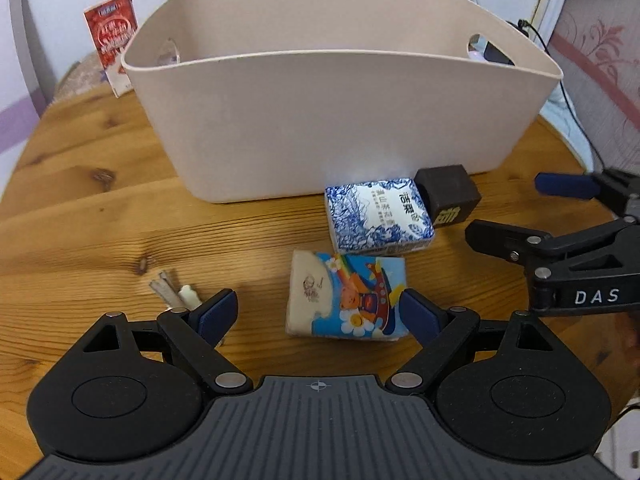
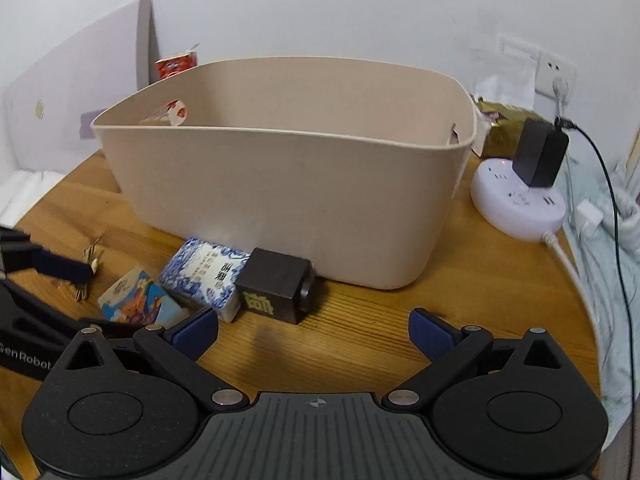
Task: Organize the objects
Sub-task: 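Grasp cartoon tissue pack with left tool while right grasps black cube box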
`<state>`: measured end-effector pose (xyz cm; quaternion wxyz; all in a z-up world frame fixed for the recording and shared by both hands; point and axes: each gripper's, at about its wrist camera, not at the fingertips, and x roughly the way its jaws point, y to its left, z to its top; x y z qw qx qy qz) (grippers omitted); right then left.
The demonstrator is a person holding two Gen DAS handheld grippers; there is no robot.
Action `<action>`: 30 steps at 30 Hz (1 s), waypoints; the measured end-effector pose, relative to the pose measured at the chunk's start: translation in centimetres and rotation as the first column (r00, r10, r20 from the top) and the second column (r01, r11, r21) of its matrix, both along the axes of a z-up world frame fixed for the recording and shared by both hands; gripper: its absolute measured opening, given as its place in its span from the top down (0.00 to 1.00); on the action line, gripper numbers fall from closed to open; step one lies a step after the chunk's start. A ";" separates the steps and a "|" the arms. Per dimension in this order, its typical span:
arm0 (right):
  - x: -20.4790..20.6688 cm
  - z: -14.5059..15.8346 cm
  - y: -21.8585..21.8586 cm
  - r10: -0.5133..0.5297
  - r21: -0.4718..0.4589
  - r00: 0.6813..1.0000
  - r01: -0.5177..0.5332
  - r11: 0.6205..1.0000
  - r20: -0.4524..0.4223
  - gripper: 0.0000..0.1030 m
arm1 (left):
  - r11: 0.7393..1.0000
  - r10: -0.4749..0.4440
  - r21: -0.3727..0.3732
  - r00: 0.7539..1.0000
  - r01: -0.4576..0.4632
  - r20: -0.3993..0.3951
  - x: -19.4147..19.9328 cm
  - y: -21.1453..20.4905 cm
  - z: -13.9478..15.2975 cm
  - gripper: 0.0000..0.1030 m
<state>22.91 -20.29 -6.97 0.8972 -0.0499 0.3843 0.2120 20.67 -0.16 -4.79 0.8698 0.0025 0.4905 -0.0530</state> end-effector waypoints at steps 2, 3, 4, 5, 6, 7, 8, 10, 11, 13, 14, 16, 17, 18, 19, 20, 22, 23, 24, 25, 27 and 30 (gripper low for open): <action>0.5 -0.2 -0.2 -0.013 0.024 1.000 0.014 1.000 -0.011 0.00 | 1.000 -0.012 -0.024 1.000 0.012 -0.014 0.1 0.1 0.0 0.13; 0.7 -0.3 -0.2 -0.016 0.031 1.000 0.017 0.999 -0.017 0.00 | 0.999 -0.030 -0.028 0.999 0.029 -0.015 0.0 -0.1 0.1 0.13; 0.8 -0.3 -0.2 -0.016 0.040 1.000 0.017 0.999 -0.023 0.00 | 0.999 -0.048 -0.021 0.999 0.048 -0.015 -0.1 -0.4 0.1 0.13; 0.9 -0.4 0.0 -0.011 0.046 1.000 0.012 0.999 -0.024 0.00 | 0.998 -0.062 -0.008 0.998 0.061 -0.018 -0.1 -0.8 -0.1 0.13; 0.9 -0.5 0.1 -0.003 0.052 1.000 0.004 0.999 -0.021 0.00 | 0.998 -0.068 0.004 0.997 0.068 -0.024 0.0 -1.0 -0.4 0.13; 0.9 -0.5 0.3 0.002 0.053 1.000 -0.001 0.999 -0.018 0.00 | 0.998 -0.068 0.012 0.997 0.069 -0.033 0.0 -1.2 -0.6 0.13; 1.0 -0.6 0.5 0.006 0.050 1.000 -0.005 0.999 -0.018 0.00 | 0.998 -0.066 0.017 0.997 0.067 -0.039 0.1 -1.4 -0.8 0.13; 1.4 -0.8 0.9 0.007 0.045 1.000 -0.006 0.999 -0.023 0.00 | 0.997 -0.067 0.032 0.997 0.068 -0.026 0.1 -1.5 -1.0 0.14; 1.5 -1.0 1.1 0.007 0.044 1.000 -0.005 0.999 -0.026 0.00 | 0.997 -0.065 0.035 0.998 0.066 -0.023 0.2 -1.5 -1.0 0.16; 1.9 -1.3 1.4 0.003 0.041 0.999 -0.001 0.999 -0.036 0.05 | 0.998 -0.056 0.036 0.998 0.056 -0.012 0.4 -1.4 -0.8 0.24; 2.2 -1.5 1.4 -0.002 0.040 0.999 0.003 0.999 -0.041 0.08 | 0.998 -0.053 0.036 0.999 0.053 -0.010 0.5 -1.2 -0.7 0.32; 2.5 -1.7 1.2 -0.009 0.061 0.999 0.012 0.998 -0.047 0.13 | 0.998 -0.041 0.040 0.999 0.041 -0.008 0.7 -1.0 -0.5 0.37; 2.7 -1.9 1.1 -0.013 0.074 0.999 0.017 0.997 -0.052 0.14 | 0.999 -0.042 0.033 0.999 0.042 -0.011 0.7 -0.8 -0.4 0.37; 2.8 -1.9 1.0 -0.015 0.087 0.998 0.020 0.996 -0.058 0.19 | 0.999 -0.045 0.029 0.999 0.045 -0.014 0.8 -0.7 -0.4 0.37; 2.8 -1.9 1.0 -0.018 0.096 0.998 0.024 0.995 -0.061 0.24 | 0.999 -0.043 0.031 0.999 0.044 -0.016 0.8 -0.6 -0.4 0.38; 2.8 -1.9 0.9 -0.022 0.097 0.998 0.028 0.995 -0.060 0.26 | 0.999 -0.039 0.036 0.999 0.040 -0.017 0.7 -0.5 -0.4 0.38; 2.6 -1.9 1.0 -0.027 0.073 0.999 0.030 0.997 -0.048 0.48 | 0.999 -0.031 0.043 0.999 0.032 -0.016 0.7 -0.3 -0.4 0.38; 2.4 -1.9 1.1 -0.033 0.044 0.999 0.034 0.998 -0.034 0.54 | 0.999 -0.029 0.040 0.999 0.030 -0.016 0.6 -0.2 -0.4 0.38; 2.3 -2.0 1.2 -0.030 0.028 0.999 0.031 0.999 -0.026 0.55 | 0.999 -0.028 0.037 0.999 0.028 -0.016 0.5 -0.1 -0.4 0.38; 2.3 -2.0 1.1 -0.027 0.031 0.999 0.028 0.999 -0.027 0.55 | 0.999 -0.026 0.034 1.000 0.027 -0.014 0.4 0.0 -0.3 0.38; 2.2 -1.9 1.0 -0.029 0.034 0.999 0.030 0.999 -0.035 0.55 | 0.999 -0.020 0.033 1.000 0.021 -0.006 0.1 0.3 0.0 0.38; 1.6 -1.8 1.0 -0.021 0.030 0.999 0.023 0.999 -0.039 0.55 | 1.000 -0.009 0.029 1.000 0.009 0.015 -0.5 0.6 0.8 0.38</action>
